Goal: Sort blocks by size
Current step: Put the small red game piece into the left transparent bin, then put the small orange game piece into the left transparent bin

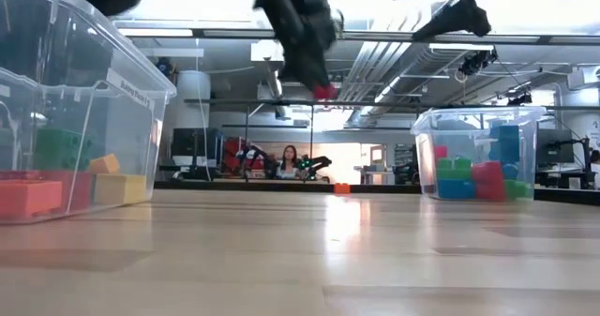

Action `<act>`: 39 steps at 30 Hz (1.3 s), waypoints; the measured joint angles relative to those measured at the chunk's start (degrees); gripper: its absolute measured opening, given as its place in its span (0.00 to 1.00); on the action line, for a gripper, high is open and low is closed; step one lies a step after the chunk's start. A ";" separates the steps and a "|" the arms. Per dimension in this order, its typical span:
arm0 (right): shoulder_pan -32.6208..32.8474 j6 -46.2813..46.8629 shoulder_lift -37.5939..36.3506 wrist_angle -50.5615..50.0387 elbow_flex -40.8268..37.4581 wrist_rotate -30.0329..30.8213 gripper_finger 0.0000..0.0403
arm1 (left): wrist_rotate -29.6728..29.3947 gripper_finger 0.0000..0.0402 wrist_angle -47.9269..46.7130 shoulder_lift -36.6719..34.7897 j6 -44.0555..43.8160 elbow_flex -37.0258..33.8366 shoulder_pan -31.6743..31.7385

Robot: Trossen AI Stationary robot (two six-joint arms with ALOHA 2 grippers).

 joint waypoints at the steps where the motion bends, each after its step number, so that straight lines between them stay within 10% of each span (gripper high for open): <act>1: -0.99 -1.78 0.25 0.60 0.04 -1.23 0.81 | 0.58 0.23 -1.71 -1.64 -0.02 0.00 -0.56; 9: -9.24 -11.08 3.84 1.31 0.04 -4.17 0.81 | -0.74 0.23 -2.88 -19.83 -12.41 -18.18 -10.63; 25: -16.25 -18.81 5.98 9.09 0.02 -17.79 0.81 | -8.19 0.23 -8.43 -55.42 -71.59 -65.85 -32.74; 39: -22.86 -3.90 21.40 10.98 8.71 -23.12 0.81 | -3.90 0.60 1.50 -56.42 -61.94 -82.48 -34.55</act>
